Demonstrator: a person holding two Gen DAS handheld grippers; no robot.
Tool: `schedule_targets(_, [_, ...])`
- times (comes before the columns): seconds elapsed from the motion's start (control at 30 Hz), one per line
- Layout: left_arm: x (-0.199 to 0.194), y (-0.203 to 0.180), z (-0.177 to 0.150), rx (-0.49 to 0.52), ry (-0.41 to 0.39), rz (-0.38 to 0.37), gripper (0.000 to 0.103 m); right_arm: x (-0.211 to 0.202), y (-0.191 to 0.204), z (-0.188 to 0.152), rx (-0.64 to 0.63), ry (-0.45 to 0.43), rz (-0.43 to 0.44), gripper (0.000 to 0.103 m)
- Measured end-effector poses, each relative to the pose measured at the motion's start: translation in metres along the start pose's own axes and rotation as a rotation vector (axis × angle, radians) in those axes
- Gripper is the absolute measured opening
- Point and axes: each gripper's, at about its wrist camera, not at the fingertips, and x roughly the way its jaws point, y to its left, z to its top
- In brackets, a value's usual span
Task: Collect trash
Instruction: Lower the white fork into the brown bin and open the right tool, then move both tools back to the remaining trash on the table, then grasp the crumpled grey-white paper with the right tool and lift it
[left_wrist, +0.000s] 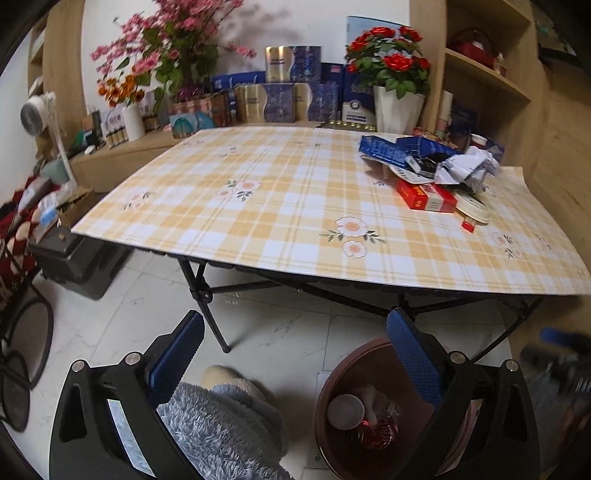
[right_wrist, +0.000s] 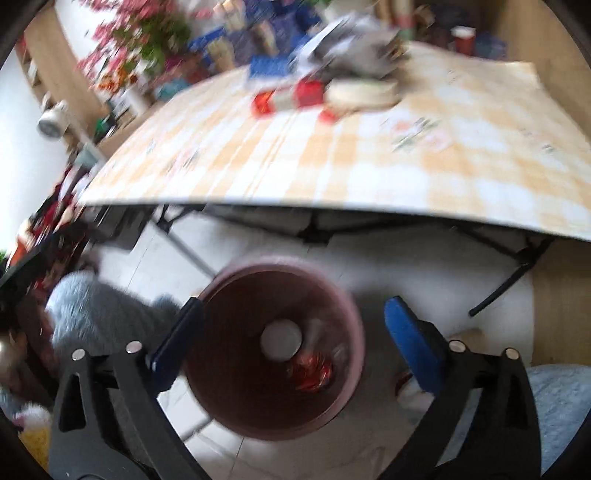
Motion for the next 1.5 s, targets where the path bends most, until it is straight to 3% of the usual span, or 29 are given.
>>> schedule_targets(0.13, [0.004,-0.007,0.002,0.028,0.009,-0.006,0.097,-0.013,-0.02,0.009,0.077,-0.065,-0.039,0.097])
schedule_targets(0.27, [0.004,-0.01,0.008,0.027,0.002,-0.08,0.097,-0.021,-0.033,0.02,0.094,-0.117,-0.08,0.097])
schedule_targets(0.4, [-0.005,-0.013,0.017,0.001,-0.066,-0.118,0.097,-0.028,-0.035,0.037,0.075,-0.164,-0.176,0.097])
schedule_targets(0.6, [-0.001,-0.002,0.042,-0.035,-0.113,-0.121,0.097,-0.04,-0.047,0.065,0.161,-0.261,-0.168,0.097])
schedule_targets(0.8, [0.01,0.015,0.064,-0.103,-0.119,-0.129,0.097,-0.044,-0.051,0.104,0.15,-0.344,-0.188,0.097])
schedule_targets(0.87, [0.013,0.016,0.068,-0.11,-0.122,-0.139,0.097,-0.04,-0.052,0.119,0.155,-0.383,-0.149,0.097])
schedule_targets(1.07, [0.025,0.021,0.071,-0.091,-0.128,-0.13,0.097,-0.008,-0.035,0.164,0.167,-0.366,-0.113,0.097])
schedule_targets(1.2, [0.035,0.035,0.067,-0.131,-0.101,-0.111,0.097,0.018,-0.018,0.189,0.178,-0.381,-0.092,0.097])
schedule_targets(1.3, [0.04,0.047,0.062,-0.156,-0.084,-0.088,0.097,0.04,-0.012,0.208,0.206,-0.376,-0.123,0.097])
schedule_targets(1.5, [0.047,0.06,0.056,-0.182,-0.062,-0.066,0.097,0.087,-0.03,0.233,0.363,-0.269,-0.17,0.097])
